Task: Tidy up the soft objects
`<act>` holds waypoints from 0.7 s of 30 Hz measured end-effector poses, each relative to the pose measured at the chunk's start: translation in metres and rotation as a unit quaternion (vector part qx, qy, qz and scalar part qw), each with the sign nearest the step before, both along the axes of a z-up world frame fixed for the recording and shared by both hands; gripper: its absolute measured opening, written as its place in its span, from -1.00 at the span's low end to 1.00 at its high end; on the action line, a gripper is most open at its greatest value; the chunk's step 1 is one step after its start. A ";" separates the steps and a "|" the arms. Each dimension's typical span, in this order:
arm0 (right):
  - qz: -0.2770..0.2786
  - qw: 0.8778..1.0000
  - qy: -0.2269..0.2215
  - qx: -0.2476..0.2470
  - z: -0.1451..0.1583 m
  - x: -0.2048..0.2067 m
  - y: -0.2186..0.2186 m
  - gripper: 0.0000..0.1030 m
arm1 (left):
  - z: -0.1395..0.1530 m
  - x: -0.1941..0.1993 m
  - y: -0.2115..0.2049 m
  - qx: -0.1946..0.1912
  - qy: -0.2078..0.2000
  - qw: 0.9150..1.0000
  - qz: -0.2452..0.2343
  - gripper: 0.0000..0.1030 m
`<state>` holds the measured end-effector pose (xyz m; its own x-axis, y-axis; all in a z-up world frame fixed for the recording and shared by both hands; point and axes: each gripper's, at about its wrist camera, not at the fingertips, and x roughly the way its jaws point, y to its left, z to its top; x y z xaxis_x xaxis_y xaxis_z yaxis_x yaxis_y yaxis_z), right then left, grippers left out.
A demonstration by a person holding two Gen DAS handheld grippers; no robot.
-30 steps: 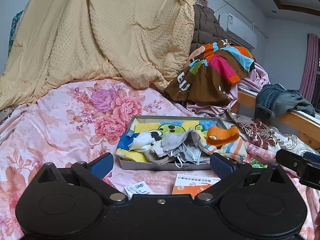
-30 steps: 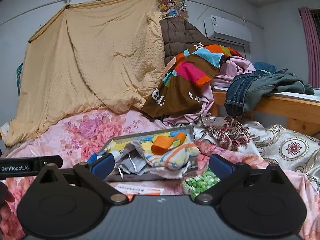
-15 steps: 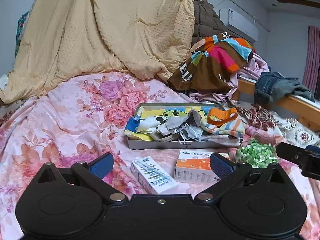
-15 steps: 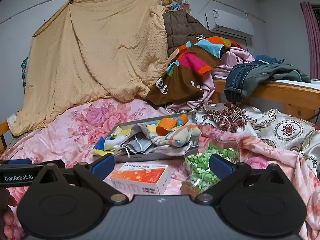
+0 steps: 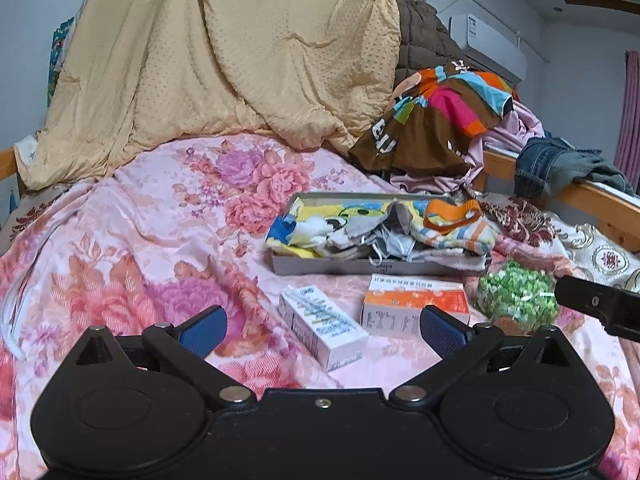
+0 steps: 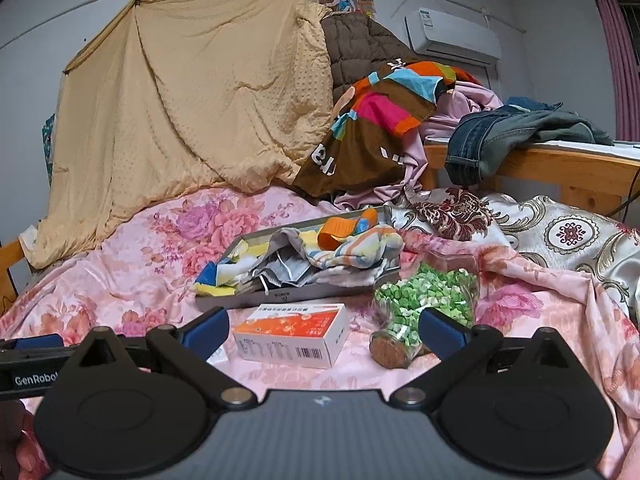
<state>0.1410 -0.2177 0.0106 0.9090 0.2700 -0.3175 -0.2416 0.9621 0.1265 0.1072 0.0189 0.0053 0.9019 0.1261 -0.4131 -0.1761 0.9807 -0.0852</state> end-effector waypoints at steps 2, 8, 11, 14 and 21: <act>-0.001 1.000 0.002 -0.009 -0.003 -0.002 0.002 1.00 | -0.004 -0.003 0.002 -0.003 0.004 1.000 0.002 0.98; 0.001 1.000 0.009 -0.019 -0.009 -0.007 0.004 1.00 | -0.008 -0.010 0.007 -0.018 0.011 1.000 0.009 0.98; 0.002 1.000 0.008 -0.017 -0.010 -0.008 0.004 1.00 | -0.010 -0.012 0.009 -0.026 0.015 1.000 0.010 0.98; 0.004 1.000 0.009 -0.016 -0.011 -0.011 0.003 1.00 | -0.012 -0.014 0.009 -0.025 0.016 1.000 0.009 0.98; 0.015 1.000 0.018 -0.014 -0.014 -0.017 0.004 1.00 | -0.013 -0.020 0.009 -0.028 0.011 0.999 0.013 0.98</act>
<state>0.1240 -0.2140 -0.0035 0.8887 0.2876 -0.3572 -0.2667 0.9578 0.1076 0.0876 0.0284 -0.0074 0.8888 0.1263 -0.4405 -0.2048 0.9694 -0.1353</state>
